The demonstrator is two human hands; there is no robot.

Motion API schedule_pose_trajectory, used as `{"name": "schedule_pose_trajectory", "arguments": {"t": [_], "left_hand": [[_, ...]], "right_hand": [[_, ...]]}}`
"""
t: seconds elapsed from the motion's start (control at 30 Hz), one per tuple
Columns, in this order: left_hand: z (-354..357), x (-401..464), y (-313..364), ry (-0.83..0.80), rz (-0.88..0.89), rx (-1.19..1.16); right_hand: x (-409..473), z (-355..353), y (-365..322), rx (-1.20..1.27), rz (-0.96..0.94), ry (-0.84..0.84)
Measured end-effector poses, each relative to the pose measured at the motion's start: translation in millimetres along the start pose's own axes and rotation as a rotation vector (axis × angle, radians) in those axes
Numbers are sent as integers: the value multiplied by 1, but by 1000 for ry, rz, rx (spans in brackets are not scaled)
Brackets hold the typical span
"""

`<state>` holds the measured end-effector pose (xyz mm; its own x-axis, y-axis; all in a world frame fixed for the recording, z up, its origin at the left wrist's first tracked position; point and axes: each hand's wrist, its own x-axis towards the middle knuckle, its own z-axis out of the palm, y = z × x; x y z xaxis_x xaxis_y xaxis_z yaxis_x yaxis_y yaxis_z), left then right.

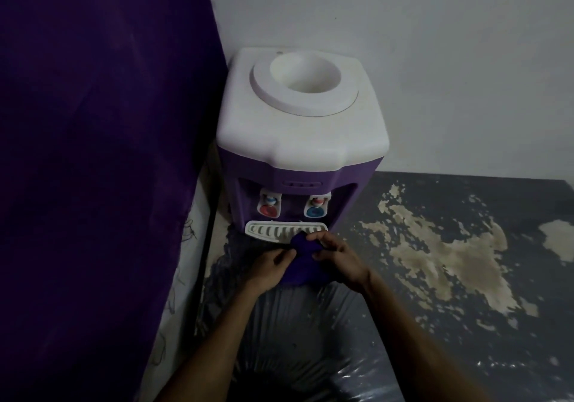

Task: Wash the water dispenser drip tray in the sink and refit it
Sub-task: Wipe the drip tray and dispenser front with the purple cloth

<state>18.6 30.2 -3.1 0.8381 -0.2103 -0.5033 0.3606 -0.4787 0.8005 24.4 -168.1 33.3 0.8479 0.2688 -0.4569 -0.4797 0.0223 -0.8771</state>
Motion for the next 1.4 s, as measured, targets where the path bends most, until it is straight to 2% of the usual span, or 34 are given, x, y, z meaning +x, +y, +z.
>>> {"name": "schedule_pose_trajectory", "arguments": {"t": [0.13, 0.27, 0.37, 0.5, 0.6, 0.77, 0.87, 0.93, 1.1, 1.4], "left_hand": [[2, -3, 3, -13, -43, -111], [4, -6, 14, 29, -51, -432], [6, -7, 20, 60, -130, -657], [6, -5, 27, -7, -166, -938], [6, -6, 33, -30, -207, -1070], [6, -11, 37, -33, -193, -1028], [7, -6, 33, 103, -208, -769], [8, 1, 26, 171, -246, -681], [6, 11, 16, 216, -351, -757], [8, 31, 16, 261, -354, -1056]], "right_hand": [[0, -3, 0, 33, 19, 24], [2, -2, 3, -178, -58, 55], [8, 3, 10, -274, -121, 53], [8, 9, 16, -615, -248, 141], [4, 18, 20, -738, -342, 159], [5, 17, 31, -805, -390, 243], [6, 14, 38, -844, -418, 286], [6, 12, 41, -864, -410, 314], [8, 7, 44, -950, -365, 355], [13, 15, 44, -995, -361, 521]]}}
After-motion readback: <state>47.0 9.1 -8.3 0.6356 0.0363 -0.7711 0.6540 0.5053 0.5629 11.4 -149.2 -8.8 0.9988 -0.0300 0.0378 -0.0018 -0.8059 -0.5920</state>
